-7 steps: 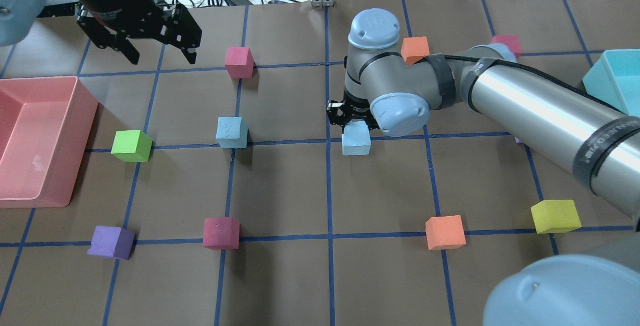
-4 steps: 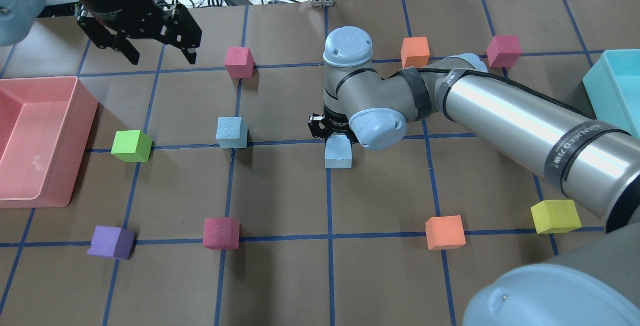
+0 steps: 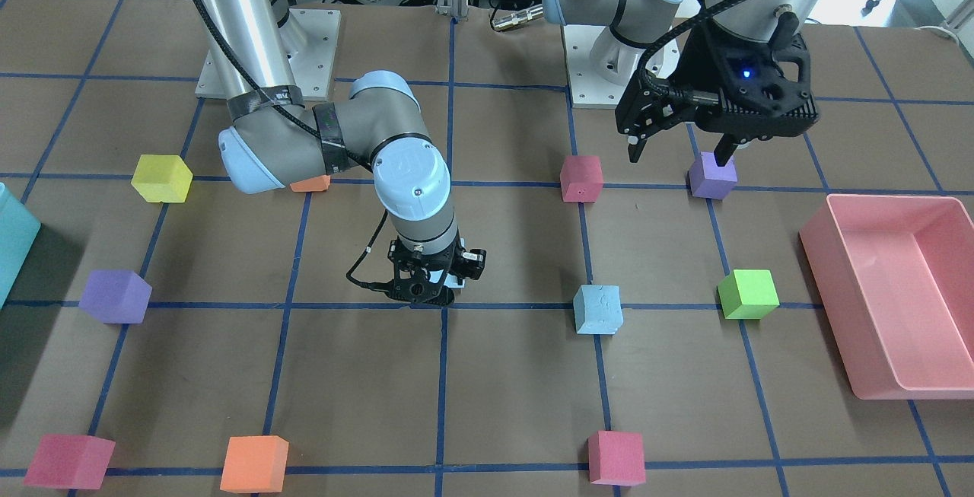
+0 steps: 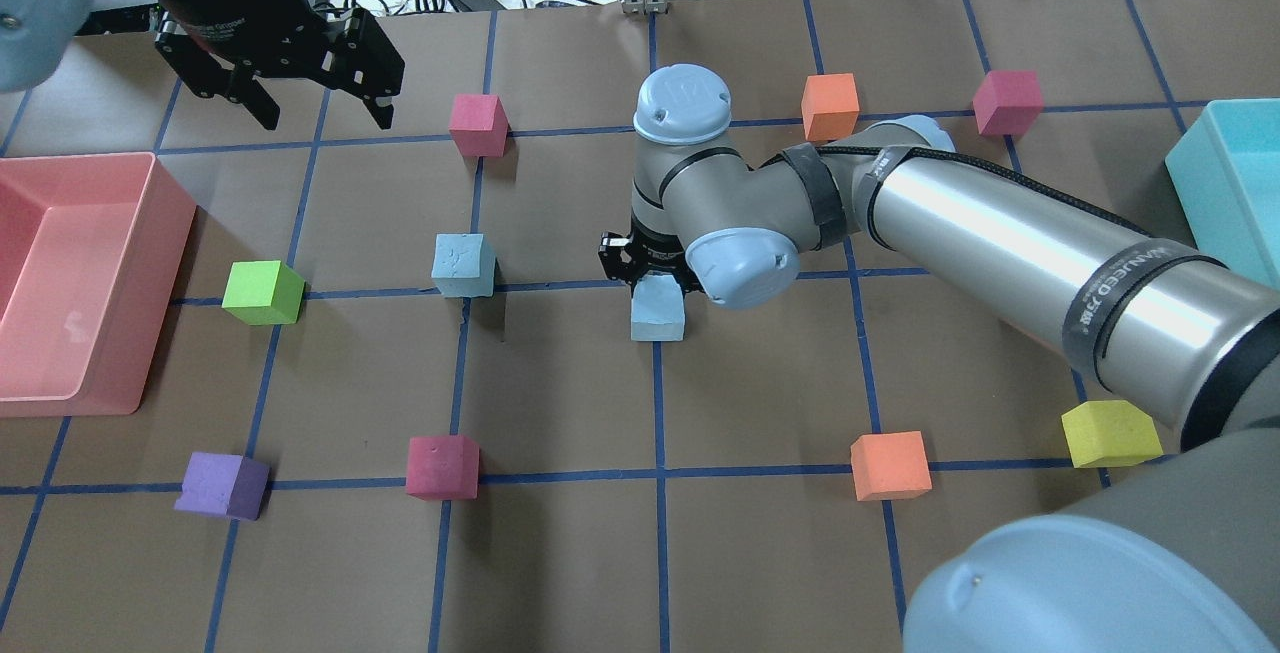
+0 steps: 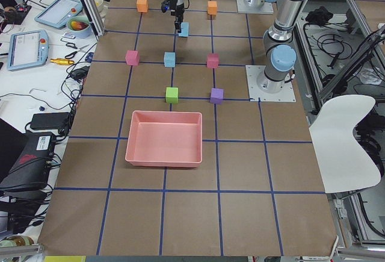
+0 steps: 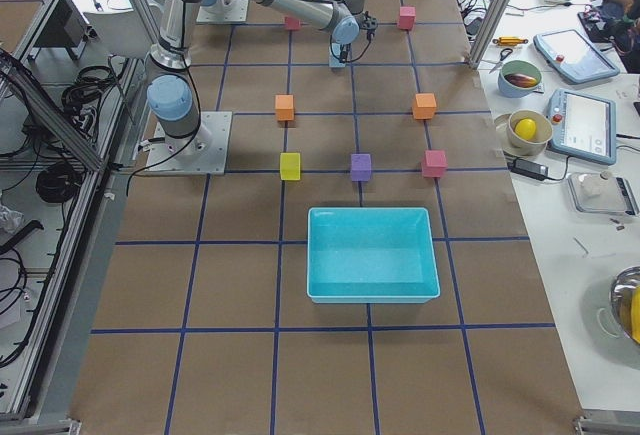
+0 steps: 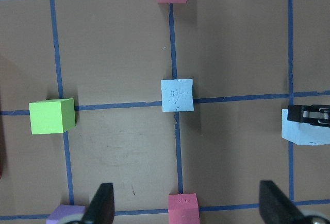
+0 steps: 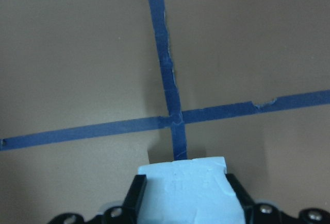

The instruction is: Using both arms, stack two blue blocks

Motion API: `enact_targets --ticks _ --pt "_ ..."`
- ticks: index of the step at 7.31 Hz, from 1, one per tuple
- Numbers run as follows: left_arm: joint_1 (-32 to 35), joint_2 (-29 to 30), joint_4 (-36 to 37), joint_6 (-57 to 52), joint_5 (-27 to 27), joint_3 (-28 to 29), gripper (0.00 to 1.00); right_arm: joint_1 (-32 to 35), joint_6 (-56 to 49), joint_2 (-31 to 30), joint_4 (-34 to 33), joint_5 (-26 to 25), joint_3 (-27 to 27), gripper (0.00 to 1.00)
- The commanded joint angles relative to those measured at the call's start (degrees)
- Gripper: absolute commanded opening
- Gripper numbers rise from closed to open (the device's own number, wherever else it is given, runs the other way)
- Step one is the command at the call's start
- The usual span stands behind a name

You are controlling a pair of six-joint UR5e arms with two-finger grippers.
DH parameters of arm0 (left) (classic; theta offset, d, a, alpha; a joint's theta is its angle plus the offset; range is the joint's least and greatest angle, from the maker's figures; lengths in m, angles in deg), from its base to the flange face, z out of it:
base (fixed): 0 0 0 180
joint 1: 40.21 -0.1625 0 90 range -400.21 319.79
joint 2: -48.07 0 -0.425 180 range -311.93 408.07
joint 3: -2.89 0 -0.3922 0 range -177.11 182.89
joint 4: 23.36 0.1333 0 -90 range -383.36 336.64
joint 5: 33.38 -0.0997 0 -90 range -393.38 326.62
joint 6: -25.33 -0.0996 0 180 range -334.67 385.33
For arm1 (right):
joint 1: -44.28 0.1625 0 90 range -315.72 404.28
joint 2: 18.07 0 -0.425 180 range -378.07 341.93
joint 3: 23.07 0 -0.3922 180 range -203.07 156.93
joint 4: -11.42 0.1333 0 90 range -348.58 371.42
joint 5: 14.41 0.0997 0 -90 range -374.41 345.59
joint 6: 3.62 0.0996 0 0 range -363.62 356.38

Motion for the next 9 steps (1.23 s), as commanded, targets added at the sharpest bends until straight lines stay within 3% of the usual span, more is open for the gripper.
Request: enact_targets --ticks 1,2,3,7,8,9 --pt "0.0 0.0 0.0 -0.1 0.0 0.1 1.0 0.0 0.2 0.3 -0.2 0.1 -0.1 0.0" --pt "0.0 0.0 0.0 -0.2 0.0 0.0 1.0 0.1 -0.1 0.3 -0.3 0.0 -0.2 0.2" --pt "0.0 0.0 0.0 -0.5 0.0 0.0 1.0 0.0 -0.5 0.4 -0.4 -0.9 -0.2 0.99" --pt "-0.3 1.8 0.0 -0.1 0.0 -2.2 1.0 -0.9 -0.5 -1.6 1.0 -0.5 2.2 1.0" --pt "-0.3 2.8 2.5 -0.4 0.1 -4.5 1.0 -1.9 -0.8 -2.5 4.2 -1.1 3.6 1.0" --pt "-0.3 4.8 9.6 -0.5 0.4 -9.3 1.0 -4.1 -1.6 -3.9 9.1 -1.2 5.9 1.0"
